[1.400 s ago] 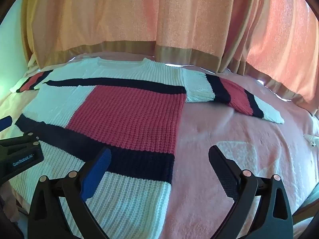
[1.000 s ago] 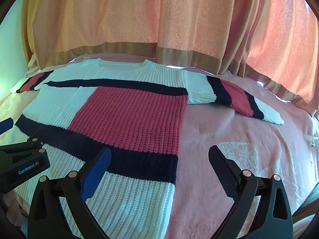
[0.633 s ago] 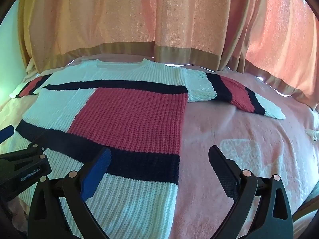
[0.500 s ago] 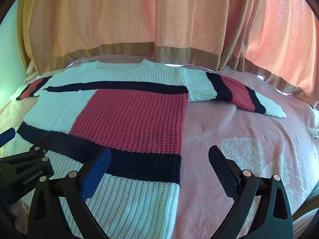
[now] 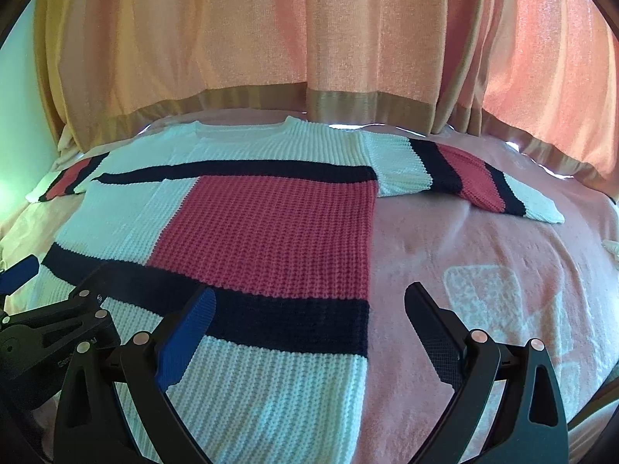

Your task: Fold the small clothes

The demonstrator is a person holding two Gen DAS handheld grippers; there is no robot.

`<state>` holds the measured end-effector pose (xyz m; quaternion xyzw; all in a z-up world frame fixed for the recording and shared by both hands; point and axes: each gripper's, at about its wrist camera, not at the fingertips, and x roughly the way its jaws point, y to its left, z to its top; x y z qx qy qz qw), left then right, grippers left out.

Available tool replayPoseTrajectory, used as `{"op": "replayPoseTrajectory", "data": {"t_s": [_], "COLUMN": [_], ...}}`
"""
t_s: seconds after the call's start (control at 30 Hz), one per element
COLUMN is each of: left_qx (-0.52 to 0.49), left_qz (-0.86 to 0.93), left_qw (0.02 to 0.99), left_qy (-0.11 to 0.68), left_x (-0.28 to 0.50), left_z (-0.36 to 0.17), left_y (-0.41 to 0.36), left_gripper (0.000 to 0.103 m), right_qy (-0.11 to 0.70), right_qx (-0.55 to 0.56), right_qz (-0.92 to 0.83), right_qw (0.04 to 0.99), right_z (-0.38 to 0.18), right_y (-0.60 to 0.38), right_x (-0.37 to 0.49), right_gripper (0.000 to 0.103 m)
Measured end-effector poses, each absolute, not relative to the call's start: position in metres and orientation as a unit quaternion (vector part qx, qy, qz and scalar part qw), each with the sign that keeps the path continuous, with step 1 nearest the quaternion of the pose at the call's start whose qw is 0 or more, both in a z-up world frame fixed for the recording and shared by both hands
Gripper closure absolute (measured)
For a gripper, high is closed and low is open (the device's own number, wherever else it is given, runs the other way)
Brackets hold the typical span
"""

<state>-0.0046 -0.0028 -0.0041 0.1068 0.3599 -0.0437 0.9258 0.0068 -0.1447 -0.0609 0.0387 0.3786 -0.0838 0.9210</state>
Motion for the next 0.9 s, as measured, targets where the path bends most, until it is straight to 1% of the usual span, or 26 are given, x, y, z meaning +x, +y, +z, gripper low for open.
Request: {"op": "replayPoseTrajectory", "data": {"t_s": [0.9], "left_qx": [0.104], "left_qz": [-0.025], "left_qw": [0.927], "left_qy": [0.36], "left_x": [-0.007], "left_z": [-0.006], "left_y": [0.018], "left_gripper": [0.006], "right_qy": [0.378], "right_qx": [0.038], "right_qz": [-0.047], "right_qw": [0.924], "right_z": [-0.064], "right_y": [-0.121], "right_x": [0.008], "right_gripper": [0.007]}}
